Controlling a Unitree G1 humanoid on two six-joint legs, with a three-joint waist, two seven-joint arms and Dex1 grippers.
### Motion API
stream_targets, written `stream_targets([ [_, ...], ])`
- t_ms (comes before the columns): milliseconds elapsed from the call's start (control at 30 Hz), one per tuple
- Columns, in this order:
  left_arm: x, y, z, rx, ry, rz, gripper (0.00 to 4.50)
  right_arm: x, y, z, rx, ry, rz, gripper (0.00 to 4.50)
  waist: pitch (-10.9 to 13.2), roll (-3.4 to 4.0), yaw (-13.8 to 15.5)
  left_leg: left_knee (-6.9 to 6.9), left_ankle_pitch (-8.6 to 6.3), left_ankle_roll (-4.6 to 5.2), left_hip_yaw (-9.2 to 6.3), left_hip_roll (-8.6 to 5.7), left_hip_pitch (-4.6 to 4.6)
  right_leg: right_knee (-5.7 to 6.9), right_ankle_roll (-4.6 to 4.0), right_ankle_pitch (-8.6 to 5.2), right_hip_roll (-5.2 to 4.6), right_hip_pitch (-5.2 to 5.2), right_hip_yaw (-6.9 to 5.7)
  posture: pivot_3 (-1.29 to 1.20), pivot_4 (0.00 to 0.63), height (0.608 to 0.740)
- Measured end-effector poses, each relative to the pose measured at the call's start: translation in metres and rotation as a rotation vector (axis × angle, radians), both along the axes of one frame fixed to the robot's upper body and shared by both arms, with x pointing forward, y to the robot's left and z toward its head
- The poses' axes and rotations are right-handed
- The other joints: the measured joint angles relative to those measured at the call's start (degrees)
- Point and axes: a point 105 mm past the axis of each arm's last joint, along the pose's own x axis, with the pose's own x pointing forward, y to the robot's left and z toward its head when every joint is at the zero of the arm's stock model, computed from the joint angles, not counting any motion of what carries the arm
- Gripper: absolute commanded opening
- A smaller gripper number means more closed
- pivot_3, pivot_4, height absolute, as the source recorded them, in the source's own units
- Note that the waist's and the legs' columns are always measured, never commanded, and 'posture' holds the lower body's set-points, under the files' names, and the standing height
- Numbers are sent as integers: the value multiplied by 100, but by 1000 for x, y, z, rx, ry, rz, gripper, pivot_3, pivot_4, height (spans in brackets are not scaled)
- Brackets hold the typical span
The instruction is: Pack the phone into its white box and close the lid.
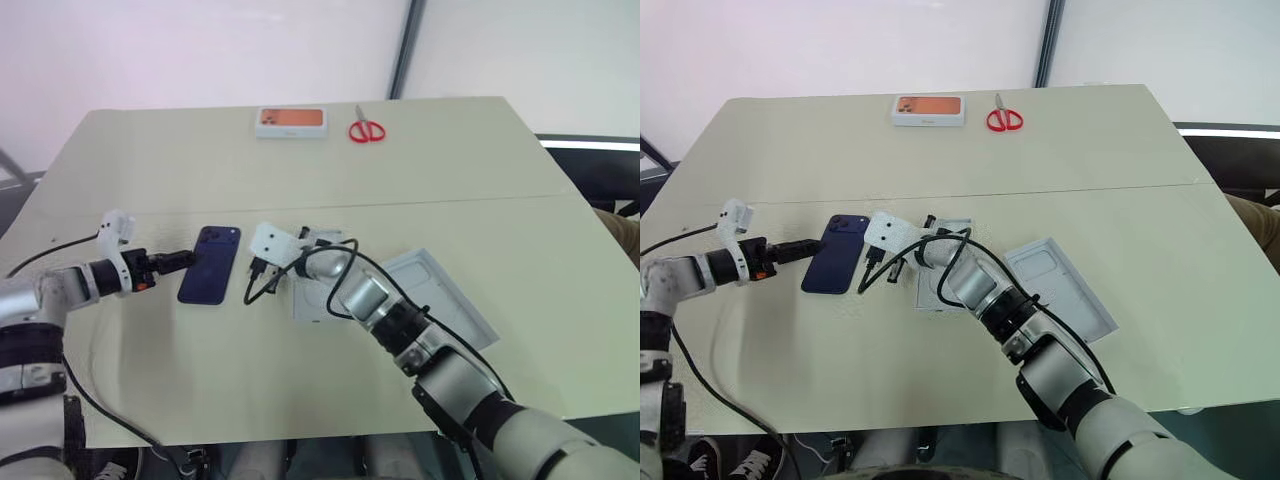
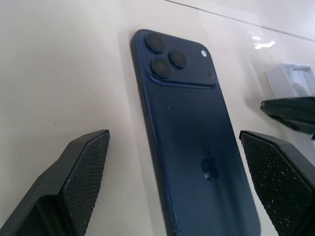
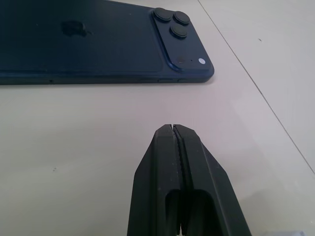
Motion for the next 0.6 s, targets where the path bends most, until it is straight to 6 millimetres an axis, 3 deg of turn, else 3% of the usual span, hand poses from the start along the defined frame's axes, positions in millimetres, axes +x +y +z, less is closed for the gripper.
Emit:
stream_targets([
  [267, -2, -12, 0, -65, 98, -62, 4500, -17, 20, -7, -15, 112, 77, 24, -6, 6, 15, 2, 0, 0, -1, -2, 2, 4, 0, 0, -1, 3, 1, 0, 150, 740],
  [600, -7, -35, -11, -96, 175, -120, 4500, -16, 19, -19, -71, 114, 67, 24, -68, 54, 55, -1, -17, 27, 0, -14, 45, 4, 0, -1, -14, 44, 1, 0, 150, 740],
])
